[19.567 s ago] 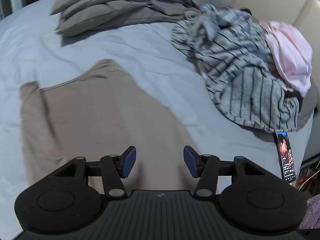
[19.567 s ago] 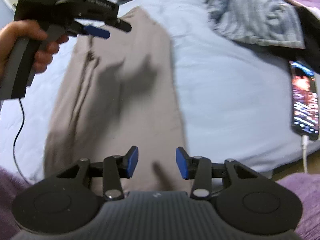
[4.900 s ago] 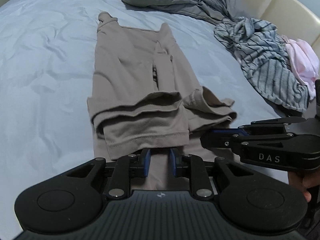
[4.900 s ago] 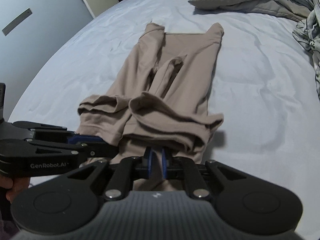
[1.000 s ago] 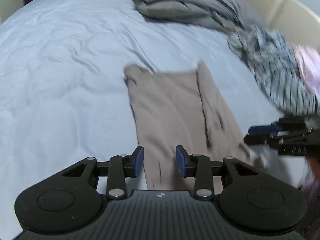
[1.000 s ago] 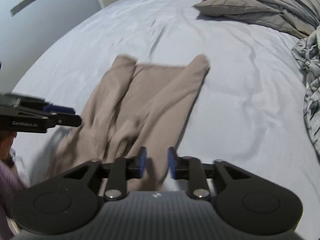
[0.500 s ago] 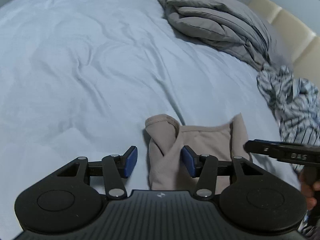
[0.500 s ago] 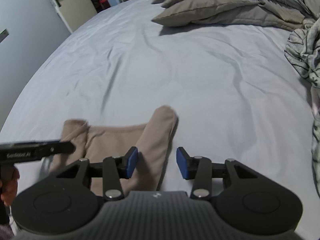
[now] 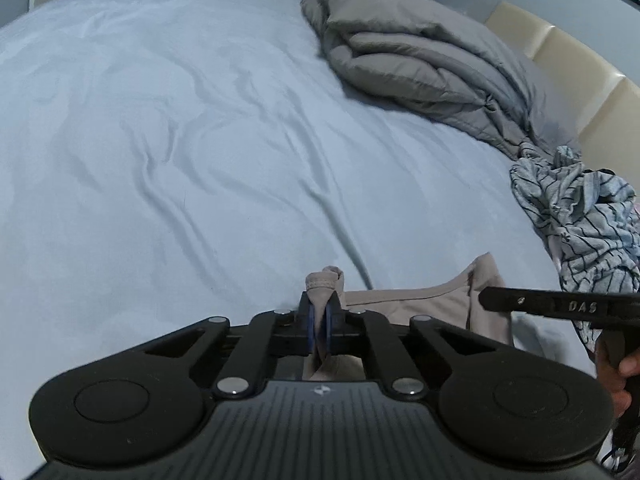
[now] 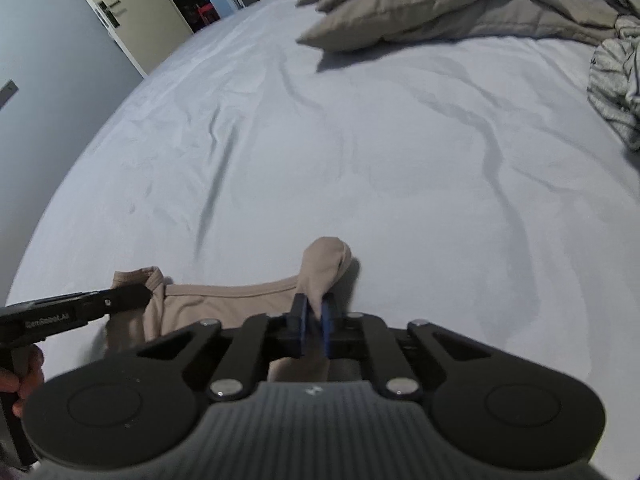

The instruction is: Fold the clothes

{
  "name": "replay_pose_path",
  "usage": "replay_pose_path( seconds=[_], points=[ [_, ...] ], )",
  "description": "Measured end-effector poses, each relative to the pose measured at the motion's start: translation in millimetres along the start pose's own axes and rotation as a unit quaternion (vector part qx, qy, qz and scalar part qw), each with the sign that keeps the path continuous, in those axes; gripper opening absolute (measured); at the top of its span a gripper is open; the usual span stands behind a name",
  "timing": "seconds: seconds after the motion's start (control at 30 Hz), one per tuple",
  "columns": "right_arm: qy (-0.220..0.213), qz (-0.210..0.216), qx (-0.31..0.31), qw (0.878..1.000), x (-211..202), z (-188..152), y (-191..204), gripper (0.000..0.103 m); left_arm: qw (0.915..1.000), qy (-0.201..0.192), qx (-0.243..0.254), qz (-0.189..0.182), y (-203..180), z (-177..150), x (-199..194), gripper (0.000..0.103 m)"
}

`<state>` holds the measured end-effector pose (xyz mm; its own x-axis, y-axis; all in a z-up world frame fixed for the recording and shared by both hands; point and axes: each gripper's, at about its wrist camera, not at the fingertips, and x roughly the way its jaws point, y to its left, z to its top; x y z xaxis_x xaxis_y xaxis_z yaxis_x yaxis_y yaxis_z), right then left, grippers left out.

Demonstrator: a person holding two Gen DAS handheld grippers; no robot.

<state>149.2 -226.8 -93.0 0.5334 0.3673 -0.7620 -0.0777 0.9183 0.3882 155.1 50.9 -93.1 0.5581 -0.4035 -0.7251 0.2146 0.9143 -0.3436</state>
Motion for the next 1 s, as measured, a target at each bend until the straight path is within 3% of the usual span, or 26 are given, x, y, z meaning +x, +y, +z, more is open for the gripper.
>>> replay_pose_path(
  seconds=[0.3,0.63,0.8,1.0],
  points=[
    [-0.059,0.065,-0.018,0.996,-93.8,-12.2,9.8,0.008,0.9955,-0.057,-0.025,-0.072,-4.5,-2.3,-81.0,0.002],
    [-0.085,0.144,-0.129,0.977,-207.0,-76.5,47.6,0.008,0.9857,-0.073,0.015,-0.151,-30.7,-41.0,-181.4,0.002],
    [-0.045,0.167,-0.236,0.956,-235.9,-120.6,64.3,0.008,0.9744,-0.026,0.123,-0.186,-51.1,-71.1,-206.7,0.002],
    [0.054,0.174,-0.323,0.929,-226.3,-166.1,73.4,0.008,0.9406,0.1,0.264,-0.189,-65.0,-124.3,-202.3,0.002]
  ],
)
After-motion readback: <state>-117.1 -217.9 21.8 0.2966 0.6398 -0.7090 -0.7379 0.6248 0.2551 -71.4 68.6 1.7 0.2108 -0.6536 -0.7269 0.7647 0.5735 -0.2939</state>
